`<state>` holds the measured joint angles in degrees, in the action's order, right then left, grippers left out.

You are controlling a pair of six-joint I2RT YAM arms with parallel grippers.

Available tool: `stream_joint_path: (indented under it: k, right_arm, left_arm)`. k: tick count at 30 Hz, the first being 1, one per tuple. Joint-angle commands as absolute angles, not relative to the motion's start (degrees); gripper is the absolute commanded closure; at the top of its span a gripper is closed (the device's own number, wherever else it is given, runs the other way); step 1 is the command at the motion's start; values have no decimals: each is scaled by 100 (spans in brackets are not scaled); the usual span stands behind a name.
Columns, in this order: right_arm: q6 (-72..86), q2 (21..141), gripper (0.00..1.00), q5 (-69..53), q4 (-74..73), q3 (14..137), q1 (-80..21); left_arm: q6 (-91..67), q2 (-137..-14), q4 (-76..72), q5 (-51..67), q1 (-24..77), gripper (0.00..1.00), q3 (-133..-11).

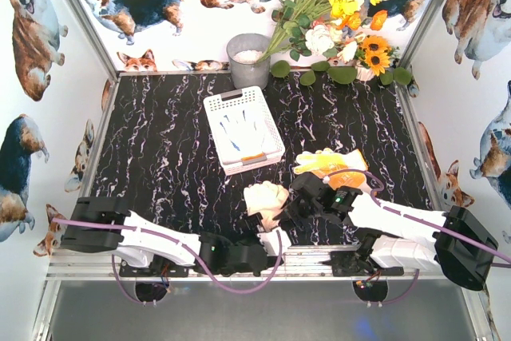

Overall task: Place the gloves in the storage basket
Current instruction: Pick up the glove from the center of the board.

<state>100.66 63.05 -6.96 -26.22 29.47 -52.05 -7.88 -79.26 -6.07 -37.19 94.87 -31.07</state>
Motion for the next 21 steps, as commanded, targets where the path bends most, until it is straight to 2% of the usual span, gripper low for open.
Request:
stream_joint_path:
  k: [1,4,6,14,17,19,21]
  right_arm:
    - [10203,6231,100,-743,-2320,3037,-5176]
    - [10245,6239,100,-794,-2224,2999,-5160]
    - [10263,6249,100,-808,-2215,2988,-5159]
    - [10330,6275,100,-750,-2001,2806,-5146]
    - [10384,6284,92,-748,-1913,2725,-5150]
    - [10381,6293,85,-763,-1800,2658,-5145]
    - [10380,6324,73,-797,-1640,2579,-5150]
  left_arm:
    - [-436,-8131,-626,-4075,9527,4,-3305]
    - [-281,-8252,-545,-4209,9560,8,-3358]
    - [-178,-8302,-480,-4334,9585,15,-3418]
    - [-231,-8173,-443,-4105,9593,73,-3428]
    - [-469,-8112,-439,-3991,9586,93,-3403]
    - [-648,-8051,-461,-3934,9584,100,-3357]
    - [-870,-7993,-467,-3922,9565,100,-3345]
